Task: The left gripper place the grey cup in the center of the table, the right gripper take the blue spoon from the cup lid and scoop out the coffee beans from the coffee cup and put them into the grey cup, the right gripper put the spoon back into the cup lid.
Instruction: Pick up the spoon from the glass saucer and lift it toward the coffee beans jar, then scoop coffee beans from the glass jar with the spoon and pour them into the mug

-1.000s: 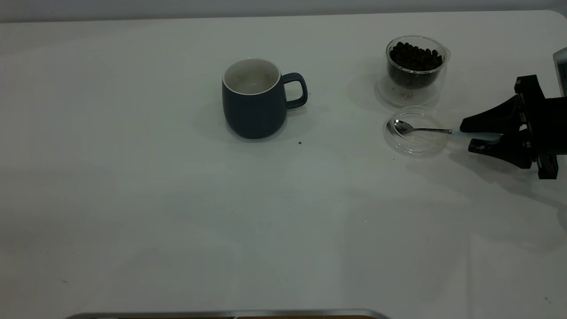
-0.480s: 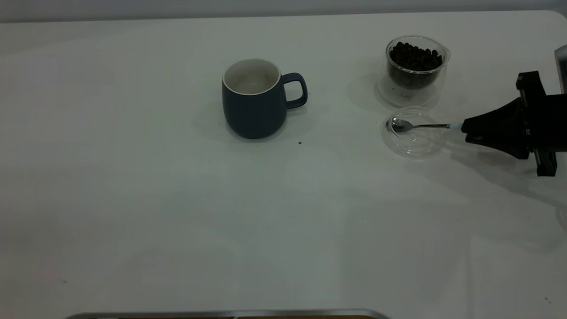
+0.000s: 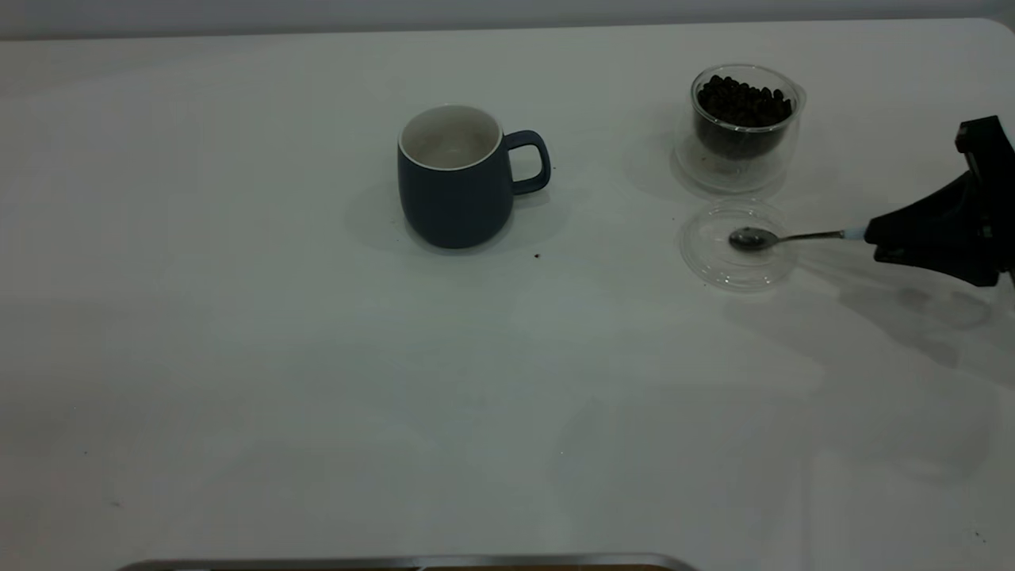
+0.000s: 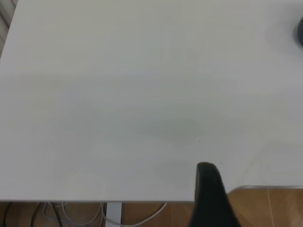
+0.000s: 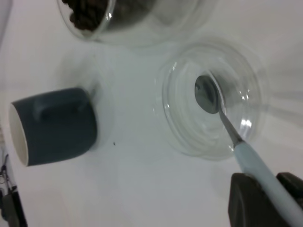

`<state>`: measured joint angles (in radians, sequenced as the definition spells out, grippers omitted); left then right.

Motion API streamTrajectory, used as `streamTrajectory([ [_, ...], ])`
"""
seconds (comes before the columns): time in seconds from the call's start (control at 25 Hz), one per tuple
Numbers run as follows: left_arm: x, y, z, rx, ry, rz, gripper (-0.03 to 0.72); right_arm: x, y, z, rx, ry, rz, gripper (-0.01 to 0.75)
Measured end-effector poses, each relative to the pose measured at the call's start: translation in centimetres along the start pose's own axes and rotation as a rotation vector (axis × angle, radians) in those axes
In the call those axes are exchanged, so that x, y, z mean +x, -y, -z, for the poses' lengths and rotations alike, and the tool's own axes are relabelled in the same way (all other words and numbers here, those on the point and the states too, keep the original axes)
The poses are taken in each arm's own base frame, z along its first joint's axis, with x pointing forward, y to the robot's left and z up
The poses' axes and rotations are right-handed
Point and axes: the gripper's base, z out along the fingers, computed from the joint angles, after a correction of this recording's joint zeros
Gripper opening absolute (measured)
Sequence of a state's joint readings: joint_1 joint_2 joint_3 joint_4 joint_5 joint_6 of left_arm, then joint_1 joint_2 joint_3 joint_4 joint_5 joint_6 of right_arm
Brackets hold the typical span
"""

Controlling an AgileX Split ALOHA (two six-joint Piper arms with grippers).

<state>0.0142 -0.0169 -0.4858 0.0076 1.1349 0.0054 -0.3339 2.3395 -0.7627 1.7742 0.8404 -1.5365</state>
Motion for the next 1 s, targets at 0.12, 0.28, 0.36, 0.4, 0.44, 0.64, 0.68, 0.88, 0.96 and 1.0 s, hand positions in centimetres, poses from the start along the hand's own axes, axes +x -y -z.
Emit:
streamTrajectory([
  [0.12, 0.0, 0.0, 0.0, 0.0, 0.0, 0.0, 0.548, 0.6, -0.5, 0.9, 0.023, 0.002, 0.006, 0.111],
  [0.28, 0.0, 0.0, 0.0, 0.0, 0.0, 0.0, 0.548, 0.7, -1.9, 2.2, 0.018, 0.029, 0.049, 0.111],
  [0.36, 0.0, 0.0, 0.0, 0.0, 0.0, 0.0, 0.548, 0.5, -3.0, 2.9, -0.009, 0.051, 0.08, 0.111],
  [0.4, 0.0, 0.0, 0.0, 0.0, 0.0, 0.0, 0.548, 0.3, -3.4, 3.2, -0.024, 0.06, 0.092, 0.111],
  [0.44, 0.0, 0.0, 0.0, 0.0, 0.0, 0.0, 0.548, 0.2, -3.9, 3.5, -0.046, 0.072, 0.103, 0.111],
  [0.64, 0.0, 0.0, 0.0, 0.0, 0.0, 0.0, 0.548, -0.7, -5.4, 4.4, -0.088, 0.13, 0.192, 0.111],
  [0.68, 0.0, 0.0, 0.0, 0.0, 0.0, 0.0, 0.548, -1.2, -5.6, 4.4, -0.09, 0.14, 0.211, 0.111],
  [0.88, 0.0, 0.0, 0.0, 0.0, 0.0, -0.003, 0.548, -3.8, -7.1, 3.8, -0.037, 0.185, 0.319, 0.111],
  [0.96, 0.0, 0.0, 0.0, 0.0, 0.0, -0.003, 0.548, -4.6, -7.7, 3.4, -0.003, 0.201, 0.361, 0.11],
  [1.0, 0.0, 0.0, 0.0, 0.0, 0.0, -0.003, 0.548, -4.9, -7.9, 3.3, 0.02, 0.205, 0.382, 0.109],
])
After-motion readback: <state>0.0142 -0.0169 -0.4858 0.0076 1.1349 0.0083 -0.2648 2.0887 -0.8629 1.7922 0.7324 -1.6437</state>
